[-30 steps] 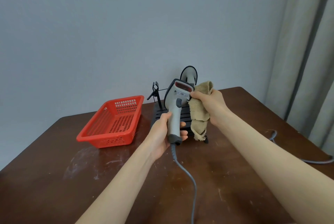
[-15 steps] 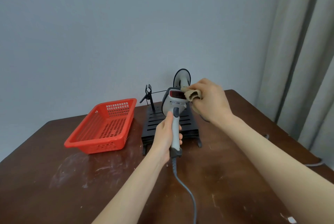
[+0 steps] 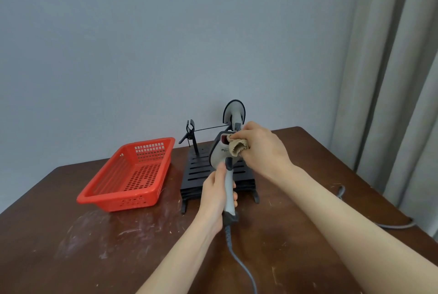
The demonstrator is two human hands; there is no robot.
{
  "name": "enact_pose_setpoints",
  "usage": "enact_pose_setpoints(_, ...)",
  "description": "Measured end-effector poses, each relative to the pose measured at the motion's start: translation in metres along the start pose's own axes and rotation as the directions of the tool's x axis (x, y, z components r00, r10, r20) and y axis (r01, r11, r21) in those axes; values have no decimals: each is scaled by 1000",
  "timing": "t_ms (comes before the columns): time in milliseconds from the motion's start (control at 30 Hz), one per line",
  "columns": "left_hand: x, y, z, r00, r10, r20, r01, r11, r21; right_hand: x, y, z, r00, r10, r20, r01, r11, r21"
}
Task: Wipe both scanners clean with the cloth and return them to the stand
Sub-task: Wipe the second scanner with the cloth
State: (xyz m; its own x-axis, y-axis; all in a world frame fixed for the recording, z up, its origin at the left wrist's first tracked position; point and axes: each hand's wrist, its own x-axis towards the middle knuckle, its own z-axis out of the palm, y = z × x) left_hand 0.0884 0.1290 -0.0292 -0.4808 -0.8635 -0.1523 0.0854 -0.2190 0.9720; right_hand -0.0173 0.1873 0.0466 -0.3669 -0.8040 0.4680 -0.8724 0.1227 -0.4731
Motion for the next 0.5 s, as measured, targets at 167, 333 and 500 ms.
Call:
enact_pose_setpoints(167,-3,0,-3,999,33,-26,-32,999,18,-4,4,-6,998,62,27,-58,990,-127)
enact_pose_setpoints(333,-3,2,-3,998,59,-23,-59,998,38,-4,-3,-3,997,66,32,-66,998,19)
enact_pose_setpoints(500,-3,2,-3,997,72,-22,-70,996,54,-3,-8,1,997,30,69,-46,966,252)
